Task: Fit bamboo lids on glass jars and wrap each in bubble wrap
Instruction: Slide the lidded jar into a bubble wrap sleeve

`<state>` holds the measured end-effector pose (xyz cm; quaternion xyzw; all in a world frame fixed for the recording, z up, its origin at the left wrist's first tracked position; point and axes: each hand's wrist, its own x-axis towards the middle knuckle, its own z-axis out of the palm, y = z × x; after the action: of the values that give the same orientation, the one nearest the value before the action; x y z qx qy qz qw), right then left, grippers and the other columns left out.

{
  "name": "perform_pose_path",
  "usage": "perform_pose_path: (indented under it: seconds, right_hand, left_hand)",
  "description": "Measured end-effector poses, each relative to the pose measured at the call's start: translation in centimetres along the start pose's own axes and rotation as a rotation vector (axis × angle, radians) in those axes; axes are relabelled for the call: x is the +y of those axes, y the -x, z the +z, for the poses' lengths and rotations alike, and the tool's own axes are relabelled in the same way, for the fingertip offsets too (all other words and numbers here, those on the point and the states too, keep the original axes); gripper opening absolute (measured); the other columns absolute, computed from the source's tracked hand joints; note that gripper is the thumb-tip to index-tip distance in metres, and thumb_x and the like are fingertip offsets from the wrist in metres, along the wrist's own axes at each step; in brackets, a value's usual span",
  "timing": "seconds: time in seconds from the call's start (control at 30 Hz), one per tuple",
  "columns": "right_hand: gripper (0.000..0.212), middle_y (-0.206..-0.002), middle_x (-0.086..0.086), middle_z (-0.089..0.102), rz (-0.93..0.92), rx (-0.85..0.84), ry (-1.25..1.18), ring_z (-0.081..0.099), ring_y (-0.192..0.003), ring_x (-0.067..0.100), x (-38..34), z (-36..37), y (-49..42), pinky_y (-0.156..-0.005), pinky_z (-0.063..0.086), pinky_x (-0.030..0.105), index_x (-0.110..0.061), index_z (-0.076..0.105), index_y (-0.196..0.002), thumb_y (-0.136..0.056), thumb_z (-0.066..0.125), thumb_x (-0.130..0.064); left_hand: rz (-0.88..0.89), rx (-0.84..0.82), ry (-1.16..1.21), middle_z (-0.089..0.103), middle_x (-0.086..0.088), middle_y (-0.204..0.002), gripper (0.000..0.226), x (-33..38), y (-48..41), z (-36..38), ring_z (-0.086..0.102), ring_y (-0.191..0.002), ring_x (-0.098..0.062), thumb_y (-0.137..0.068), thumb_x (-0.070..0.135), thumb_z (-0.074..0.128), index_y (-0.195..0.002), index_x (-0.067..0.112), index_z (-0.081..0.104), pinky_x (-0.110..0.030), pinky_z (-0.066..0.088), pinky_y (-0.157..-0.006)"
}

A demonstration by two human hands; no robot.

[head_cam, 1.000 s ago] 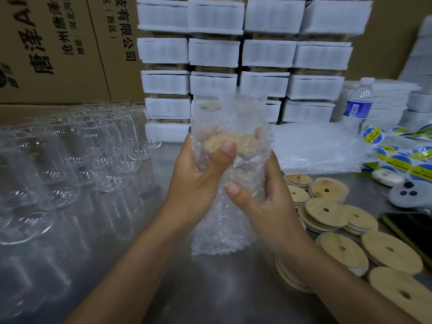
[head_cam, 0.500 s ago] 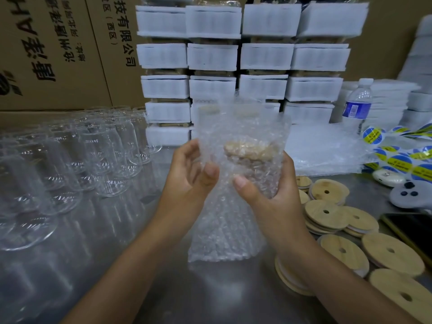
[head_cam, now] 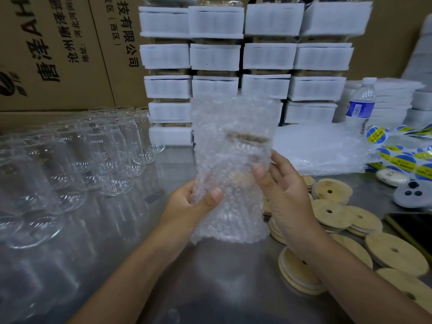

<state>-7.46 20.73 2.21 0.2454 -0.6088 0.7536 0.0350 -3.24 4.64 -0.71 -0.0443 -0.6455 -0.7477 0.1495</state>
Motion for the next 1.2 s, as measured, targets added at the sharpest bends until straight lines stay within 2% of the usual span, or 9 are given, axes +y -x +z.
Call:
perform_pose_path:
  seconds: [0.23, 0.4, 0.5, 0.67, 0.8, 0.9, 0.97, 1.07, 1.2]
  right_hand:
    - [0.087, -0.128, -0.002, 0.062, 0.016, -0.143, 0.065, 0.057, -0.121, 0.015, 0.7, 1.1, 0.8, -0.105, 0.043, 0.046, -0.021, 0.048, -0.132, -0.063, 0.069, -0.07]
    - [0.092, -0.124, -0.007, 0.064, -0.003, -0.1, 0.076, 0.058, -0.118, 0.01, 1.0, 1.5, 0.7, -0.105, 0.044, 0.044, -0.027, 0.05, -0.128, -0.056, 0.062, -0.082]
    - [0.08, -0.124, -0.025, 0.06, -0.002, -0.093, 0.103, 0.055, -0.118, -0.002, 1.4, 1.2, 0.5, -0.102, 0.046, 0.028, -0.048, 0.047, -0.126, -0.057, 0.055, -0.087]
    - [0.106, -0.151, -0.014, 0.036, 0.019, -0.093, 0.165, 0.035, -0.139, 0.01, 1.6, 0.7, 0.2, -0.112, 0.033, 0.046, -0.038, 0.024, -0.148, -0.058, 0.052, -0.088]
    - [0.072, -0.142, -0.007, 0.049, -0.03, -0.132, 0.111, 0.046, -0.132, 0.015, 1.4, 0.4, 0.0, -0.107, 0.04, 0.047, -0.03, 0.035, -0.145, -0.081, 0.057, -0.056]
    - [0.057, -0.126, -0.003, 0.063, -0.025, -0.135, 0.056, 0.06, -0.117, 0.016, 1.4, 0.1, -0.1, -0.091, 0.053, 0.035, -0.022, 0.047, -0.135, -0.084, 0.06, -0.042]
    - [0.064, -0.121, -0.006, 0.065, -0.028, -0.125, 0.077, 0.063, -0.112, 0.013, 1.3, 0.1, -0.1, -0.086, 0.055, 0.029, -0.021, 0.048, -0.132, -0.077, 0.066, -0.049]
    - [0.076, -0.123, -0.009, 0.063, -0.057, -0.097, 0.116, 0.06, -0.115, 0.009, 1.2, 0.3, 0.2, -0.096, 0.052, 0.038, -0.026, 0.045, -0.132, -0.068, 0.07, -0.058]
    - [0.078, -0.13, -0.012, 0.057, -0.103, -0.076, 0.161, 0.055, -0.121, 0.006, 1.0, 0.5, 0.5, -0.103, 0.046, 0.042, -0.027, 0.037, -0.139, -0.072, 0.066, -0.053]
  left_hand:
    - [-0.051, 0.108, 0.128, 0.069, -0.024, -0.108, 0.114, 0.5, 0.3, 0.9, 0.065, -0.102, -0.041, -0.025, 0.07, 0.085, -0.109, -0.004, 0.064, -0.051, 0.051, -0.093]
    - [0.009, 0.151, 0.079, 0.069, -0.028, -0.103, 0.115, 0.7, 0.2, 1.0, 0.064, -0.101, -0.045, -0.026, 0.077, 0.079, -0.101, -0.008, 0.065, -0.059, 0.048, -0.093]
    - [0.031, 0.147, -0.015, 0.073, -0.018, -0.091, 0.095, 0.5, 0.2, 0.6, 0.069, -0.09, -0.033, -0.028, 0.08, 0.077, -0.086, 0.005, 0.074, -0.056, 0.052, -0.088]
    - [0.023, 0.109, -0.068, 0.074, 0.007, -0.073, 0.084, 0.1, 0.1, -0.3, 0.069, -0.068, -0.004, -0.024, 0.078, 0.078, -0.081, 0.016, 0.076, -0.017, 0.055, -0.063]
    - [-0.031, 0.079, -0.013, 0.076, -0.001, -0.089, 0.071, 0.0, -0.2, -0.7, 0.073, -0.086, -0.015, -0.023, 0.069, 0.086, -0.081, 0.028, 0.078, -0.026, 0.059, -0.075]
    - [-0.053, 0.054, 0.023, 0.076, -0.005, -0.096, 0.072, -0.1, -0.1, -0.7, 0.072, -0.09, -0.019, -0.029, 0.058, 0.091, -0.088, 0.02, 0.078, -0.025, 0.058, -0.071]
    - [-0.058, 0.015, 0.042, 0.075, -0.007, -0.096, 0.057, 0.0, 0.1, -0.7, 0.072, -0.089, -0.02, -0.038, 0.041, 0.095, -0.089, 0.022, 0.078, -0.024, 0.056, -0.068]
    - [-0.073, -0.021, 0.058, 0.075, -0.01, -0.099, 0.04, 0.2, 0.2, -0.5, 0.072, -0.091, -0.023, -0.055, 0.013, 0.09, -0.092, 0.019, 0.077, -0.024, 0.056, -0.068]
    - [-0.087, -0.031, 0.093, 0.074, -0.011, -0.103, 0.033, 0.3, 0.2, -0.5, 0.071, -0.095, -0.025, -0.063, 0.014, 0.078, -0.096, 0.019, 0.076, -0.026, 0.056, -0.072]
